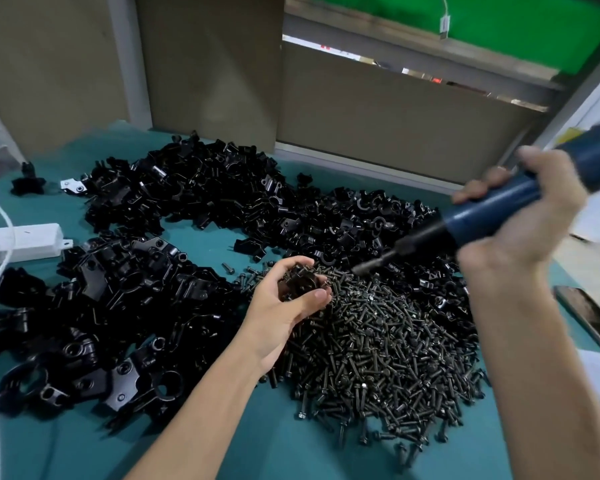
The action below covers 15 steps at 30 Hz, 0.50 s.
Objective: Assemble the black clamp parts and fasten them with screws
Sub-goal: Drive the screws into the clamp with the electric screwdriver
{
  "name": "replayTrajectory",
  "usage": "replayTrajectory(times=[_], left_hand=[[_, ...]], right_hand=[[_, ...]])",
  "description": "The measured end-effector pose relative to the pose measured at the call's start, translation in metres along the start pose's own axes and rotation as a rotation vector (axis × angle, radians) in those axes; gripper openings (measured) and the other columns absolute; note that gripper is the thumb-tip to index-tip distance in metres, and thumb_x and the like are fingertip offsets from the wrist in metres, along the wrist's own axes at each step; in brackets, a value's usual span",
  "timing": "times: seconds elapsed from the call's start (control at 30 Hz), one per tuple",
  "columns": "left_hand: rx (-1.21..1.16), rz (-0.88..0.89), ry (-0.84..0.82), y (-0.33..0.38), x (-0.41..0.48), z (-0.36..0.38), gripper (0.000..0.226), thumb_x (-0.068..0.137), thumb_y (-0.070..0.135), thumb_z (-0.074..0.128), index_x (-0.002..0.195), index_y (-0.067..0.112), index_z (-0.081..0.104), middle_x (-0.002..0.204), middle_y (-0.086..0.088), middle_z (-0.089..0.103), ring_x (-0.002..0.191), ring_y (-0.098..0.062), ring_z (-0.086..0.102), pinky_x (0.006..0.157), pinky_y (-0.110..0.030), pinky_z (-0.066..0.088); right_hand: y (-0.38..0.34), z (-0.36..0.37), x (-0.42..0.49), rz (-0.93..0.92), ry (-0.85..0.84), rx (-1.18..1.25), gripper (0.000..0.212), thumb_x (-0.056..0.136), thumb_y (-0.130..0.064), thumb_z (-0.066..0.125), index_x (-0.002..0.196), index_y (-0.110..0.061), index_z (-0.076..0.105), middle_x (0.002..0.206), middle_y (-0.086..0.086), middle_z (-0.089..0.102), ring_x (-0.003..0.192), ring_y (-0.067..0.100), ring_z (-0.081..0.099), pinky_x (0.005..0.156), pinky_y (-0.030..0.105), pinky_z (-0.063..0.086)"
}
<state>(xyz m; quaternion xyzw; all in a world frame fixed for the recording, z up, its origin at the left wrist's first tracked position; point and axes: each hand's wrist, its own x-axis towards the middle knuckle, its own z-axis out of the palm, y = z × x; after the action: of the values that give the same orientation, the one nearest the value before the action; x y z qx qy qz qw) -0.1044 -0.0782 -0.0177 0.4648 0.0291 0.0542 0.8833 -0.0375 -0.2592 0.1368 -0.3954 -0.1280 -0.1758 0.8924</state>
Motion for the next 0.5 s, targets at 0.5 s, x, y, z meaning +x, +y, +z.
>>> replayTrajectory(times=[0.5], left_hand=[[0.009,-0.042,-0.093,-0.002,0.001,-0.007,0.052,0.063,0.009,0.086,0.110,0.026,0.072,0.103,-0.009,0.076,0.103,-0.031,0.072,0.098,-0.038,0.056]], right_hand=[[0.053,0.037,0.005,0.276,0.098,-0.057,0.016,0.083,-0.009,0.063,0.083,-0.012,0.047,0.058,0.004,0.048,0.044,0.017,0.045,0.050,0.026,0.043]])
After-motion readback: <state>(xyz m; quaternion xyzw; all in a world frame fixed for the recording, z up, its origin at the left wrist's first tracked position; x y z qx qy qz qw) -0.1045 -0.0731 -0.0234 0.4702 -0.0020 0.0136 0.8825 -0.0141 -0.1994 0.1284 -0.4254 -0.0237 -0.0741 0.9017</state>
